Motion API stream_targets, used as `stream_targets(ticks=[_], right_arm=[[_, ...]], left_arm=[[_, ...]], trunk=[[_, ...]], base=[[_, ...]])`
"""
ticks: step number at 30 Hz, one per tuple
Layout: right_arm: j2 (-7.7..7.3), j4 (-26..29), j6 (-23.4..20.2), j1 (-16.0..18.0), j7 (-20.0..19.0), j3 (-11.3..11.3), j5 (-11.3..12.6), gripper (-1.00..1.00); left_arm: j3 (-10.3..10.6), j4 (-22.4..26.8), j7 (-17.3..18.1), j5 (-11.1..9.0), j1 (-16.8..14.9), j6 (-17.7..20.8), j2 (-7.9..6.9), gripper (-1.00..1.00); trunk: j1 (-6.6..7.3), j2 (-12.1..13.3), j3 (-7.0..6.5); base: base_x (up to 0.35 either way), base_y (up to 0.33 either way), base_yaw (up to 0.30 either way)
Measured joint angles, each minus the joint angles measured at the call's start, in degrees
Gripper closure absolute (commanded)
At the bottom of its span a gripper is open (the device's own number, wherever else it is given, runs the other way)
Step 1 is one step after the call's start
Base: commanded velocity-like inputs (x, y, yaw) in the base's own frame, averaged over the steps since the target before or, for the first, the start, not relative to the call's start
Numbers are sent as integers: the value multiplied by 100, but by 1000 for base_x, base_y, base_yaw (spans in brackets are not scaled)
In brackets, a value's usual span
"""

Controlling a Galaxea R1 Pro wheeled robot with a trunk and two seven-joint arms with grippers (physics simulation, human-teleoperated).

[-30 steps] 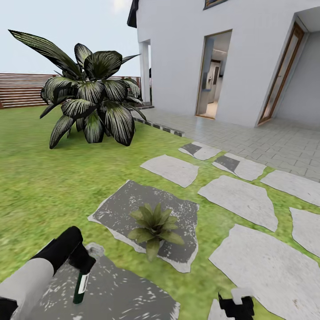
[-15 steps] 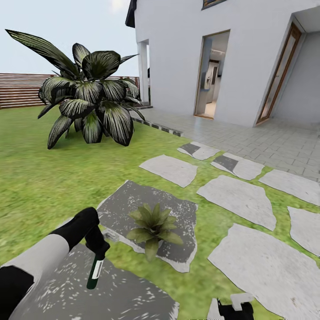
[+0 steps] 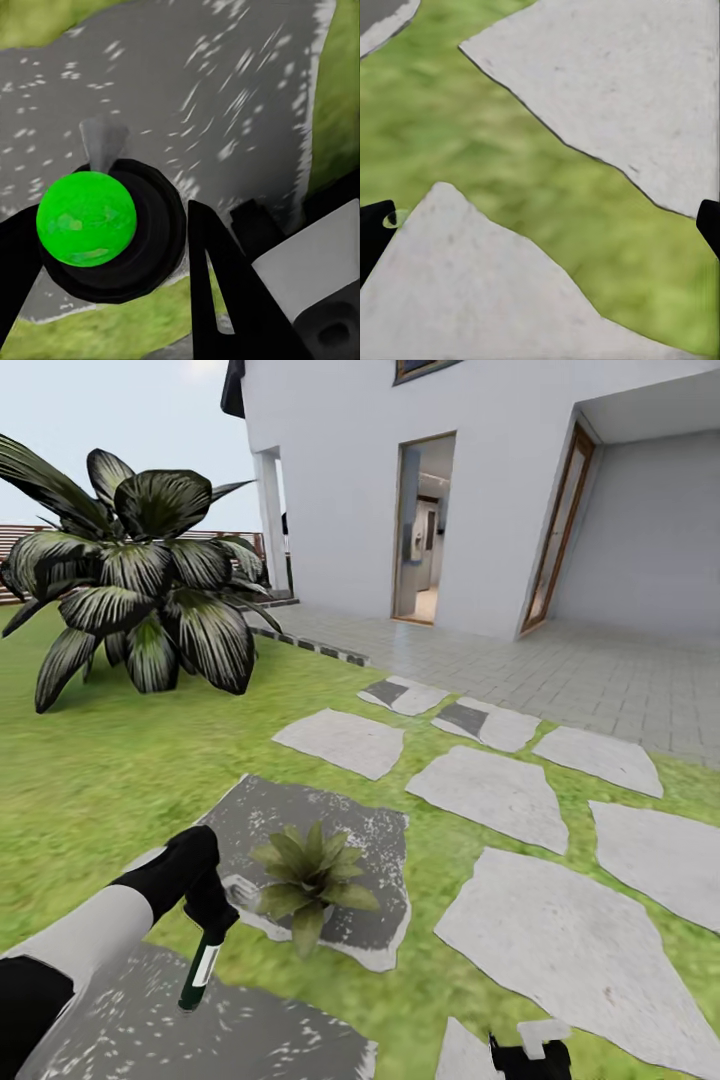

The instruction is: Pick up the pesticide atomizer in the garden and spray insectifuge to fully cover both potted plants in the garden.

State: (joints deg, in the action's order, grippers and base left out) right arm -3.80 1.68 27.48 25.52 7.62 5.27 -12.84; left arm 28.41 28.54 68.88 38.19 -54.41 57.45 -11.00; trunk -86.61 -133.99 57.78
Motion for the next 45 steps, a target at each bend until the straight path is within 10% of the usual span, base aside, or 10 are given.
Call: stream_targets(ticks=[15, 21, 45], right_arm=[[-1, -12, -6, 1, -25, -1, -9, -100], [-7, -12, -6, 1, -18, -2, -9, -100], [-7, -12, 0, 1, -8, -2, -6, -100]], left_arm=[[26, -300, 0, 56, 56, -8, 5, 100], [-15, -292, 0, 478, 77, -2, 18, 100], [12, -332, 3, 489, 255, -30, 22, 100]], trunk=[[-2, 0, 0], [-2, 0, 0], [-2, 0, 22]], base=[[104, 37, -14], [0, 0, 0], [59, 7, 0]])
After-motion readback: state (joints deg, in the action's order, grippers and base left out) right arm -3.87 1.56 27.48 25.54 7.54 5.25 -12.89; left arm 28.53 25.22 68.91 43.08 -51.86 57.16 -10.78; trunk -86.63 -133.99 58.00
